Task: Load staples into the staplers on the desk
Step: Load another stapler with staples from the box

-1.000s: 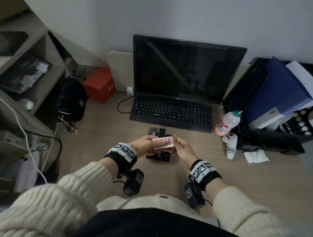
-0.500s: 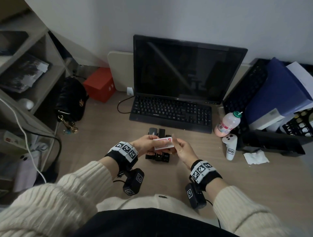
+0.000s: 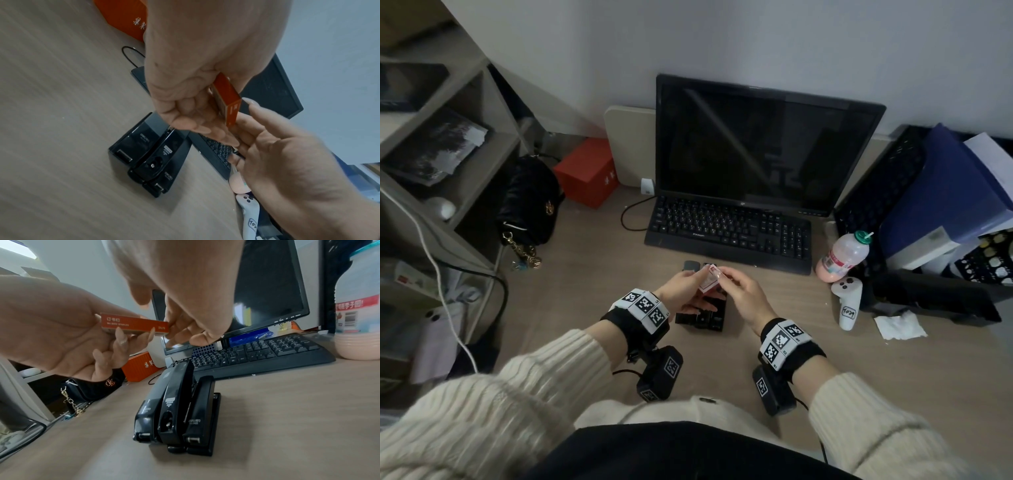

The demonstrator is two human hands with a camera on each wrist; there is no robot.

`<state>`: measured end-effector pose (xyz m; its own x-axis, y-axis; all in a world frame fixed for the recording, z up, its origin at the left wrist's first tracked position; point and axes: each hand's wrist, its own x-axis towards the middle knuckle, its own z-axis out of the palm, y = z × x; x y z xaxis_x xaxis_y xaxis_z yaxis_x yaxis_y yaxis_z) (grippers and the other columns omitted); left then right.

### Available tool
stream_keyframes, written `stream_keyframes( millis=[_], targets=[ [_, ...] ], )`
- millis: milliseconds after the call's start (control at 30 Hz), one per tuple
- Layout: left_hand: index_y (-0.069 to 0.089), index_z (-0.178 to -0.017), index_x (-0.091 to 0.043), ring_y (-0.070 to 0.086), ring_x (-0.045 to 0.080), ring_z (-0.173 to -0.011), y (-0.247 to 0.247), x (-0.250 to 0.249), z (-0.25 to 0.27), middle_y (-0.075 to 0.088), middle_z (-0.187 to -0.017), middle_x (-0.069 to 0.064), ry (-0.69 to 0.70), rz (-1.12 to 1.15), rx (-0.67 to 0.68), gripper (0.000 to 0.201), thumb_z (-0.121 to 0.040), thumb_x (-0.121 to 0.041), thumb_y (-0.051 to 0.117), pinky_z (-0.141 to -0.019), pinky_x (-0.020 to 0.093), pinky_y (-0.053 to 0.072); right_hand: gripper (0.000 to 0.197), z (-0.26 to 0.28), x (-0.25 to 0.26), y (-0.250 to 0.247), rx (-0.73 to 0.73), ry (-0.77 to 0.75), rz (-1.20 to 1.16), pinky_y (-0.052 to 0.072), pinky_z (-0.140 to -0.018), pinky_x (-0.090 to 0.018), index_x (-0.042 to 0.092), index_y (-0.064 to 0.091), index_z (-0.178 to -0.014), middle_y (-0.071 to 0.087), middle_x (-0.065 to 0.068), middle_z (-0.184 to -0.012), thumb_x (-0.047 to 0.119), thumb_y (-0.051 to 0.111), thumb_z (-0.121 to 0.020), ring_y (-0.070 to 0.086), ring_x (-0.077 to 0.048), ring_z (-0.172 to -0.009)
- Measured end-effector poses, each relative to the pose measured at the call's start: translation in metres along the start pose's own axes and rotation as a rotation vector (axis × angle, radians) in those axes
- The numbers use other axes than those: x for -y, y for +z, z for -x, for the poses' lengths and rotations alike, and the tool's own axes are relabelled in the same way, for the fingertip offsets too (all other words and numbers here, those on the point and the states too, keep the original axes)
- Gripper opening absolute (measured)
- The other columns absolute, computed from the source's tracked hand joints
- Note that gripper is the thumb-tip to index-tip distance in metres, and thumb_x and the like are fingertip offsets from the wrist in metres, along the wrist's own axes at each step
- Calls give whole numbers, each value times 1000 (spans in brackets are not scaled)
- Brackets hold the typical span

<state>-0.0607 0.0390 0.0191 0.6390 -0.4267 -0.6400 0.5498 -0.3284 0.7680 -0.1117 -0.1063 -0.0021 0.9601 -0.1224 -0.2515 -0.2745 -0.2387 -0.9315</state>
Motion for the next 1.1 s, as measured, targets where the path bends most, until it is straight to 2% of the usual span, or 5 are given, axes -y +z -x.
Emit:
stream_keyframes(
  millis=[267,467,600,800,1100],
  targets=[
    [56,-113,-13,67,14,-74,7,-7,2,68,-83,3,-76,-13,42,45,-106,-44,24,-62,24,44,101,2,0,-11,112,27,207,34,-104,-28,17,31,-147,42,3,-136,50,74,-62,42,-13,-125],
    [50,-127,-14,68,16,-79,13,-4,1,67,-92,4,-77,-78,117,46,-106,-44,21,-68,27,47,112,0,-9,-11,6,43,311,36,-109,-36,27,30,-147,46,-1,-139,72,70,-52,43,-17,-128],
    [51,-130,-15,68,17,-78,9,0,-2,67,-108,2,-80,-70,118,52,-105,-48,21,-64,26,45,97,-2,-11,-21,-60,38,390,33,-111,-41,22,28,-148,43,-4,-144,52,76,-69,39,-20,-132],
    [44,-134,-15,69,12,-61,-6,5,-10,71,-90,0,-68,-16,-54,42,-105,-42,29,-48,19,41,84,-5,-33,-40,-194,125,425,36,-109,-41,23,46,-136,50,0,-136,49,82,-65,45,-20,-127],
    [47,-131,-12,67,15,-59,-25,18,-18,70,-83,2,-115,63,-146,36,-103,-32,36,-49,20,40,80,-7,-74,-37,-116,279,604,44,-97,-40,23,55,-122,59,2,-122,46,88,-54,53,-21,-115]
  ],
)
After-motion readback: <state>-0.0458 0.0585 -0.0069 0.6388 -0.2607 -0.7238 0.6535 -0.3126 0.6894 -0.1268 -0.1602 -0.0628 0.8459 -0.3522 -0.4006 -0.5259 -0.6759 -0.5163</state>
